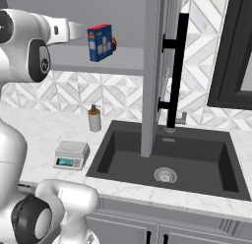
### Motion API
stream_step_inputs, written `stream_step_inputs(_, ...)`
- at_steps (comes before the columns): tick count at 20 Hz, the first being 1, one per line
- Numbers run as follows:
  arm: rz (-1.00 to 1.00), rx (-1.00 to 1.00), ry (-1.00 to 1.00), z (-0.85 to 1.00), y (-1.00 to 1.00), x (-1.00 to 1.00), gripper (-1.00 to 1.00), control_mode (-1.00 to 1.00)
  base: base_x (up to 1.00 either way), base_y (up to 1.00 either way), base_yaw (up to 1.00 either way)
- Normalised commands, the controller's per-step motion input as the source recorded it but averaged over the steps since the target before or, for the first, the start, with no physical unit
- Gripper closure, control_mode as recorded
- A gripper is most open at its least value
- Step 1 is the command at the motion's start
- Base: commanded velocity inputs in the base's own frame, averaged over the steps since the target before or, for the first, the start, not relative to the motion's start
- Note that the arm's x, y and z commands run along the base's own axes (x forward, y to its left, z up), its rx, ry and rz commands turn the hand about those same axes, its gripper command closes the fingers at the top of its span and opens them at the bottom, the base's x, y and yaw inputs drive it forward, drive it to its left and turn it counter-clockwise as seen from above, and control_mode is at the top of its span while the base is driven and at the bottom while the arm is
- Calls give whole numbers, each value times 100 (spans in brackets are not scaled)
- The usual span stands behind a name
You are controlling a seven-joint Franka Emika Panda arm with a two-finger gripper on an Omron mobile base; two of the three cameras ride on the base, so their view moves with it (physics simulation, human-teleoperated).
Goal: Pick the boxed food and place it on the digital scale for weighing, and close the cabinet.
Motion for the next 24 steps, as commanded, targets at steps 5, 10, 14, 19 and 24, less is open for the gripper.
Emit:
stream_step_inputs(5,0,2,0,-1,-9,30,-100,-100,0,0,0)
stream_step_inputs(10,-3,0,3,0,0,50,-100,-100,0,0,0)
stream_step_inputs(14,-1,0,0,-10,0,34,-100,-100,0,0,0)
stream_step_inputs(19,-2,0,1,-30,0,33,-100,-100,0,0,0)
stream_step_inputs(24,-3,0,1,-26,0,29,-100,-100,0,0,0)
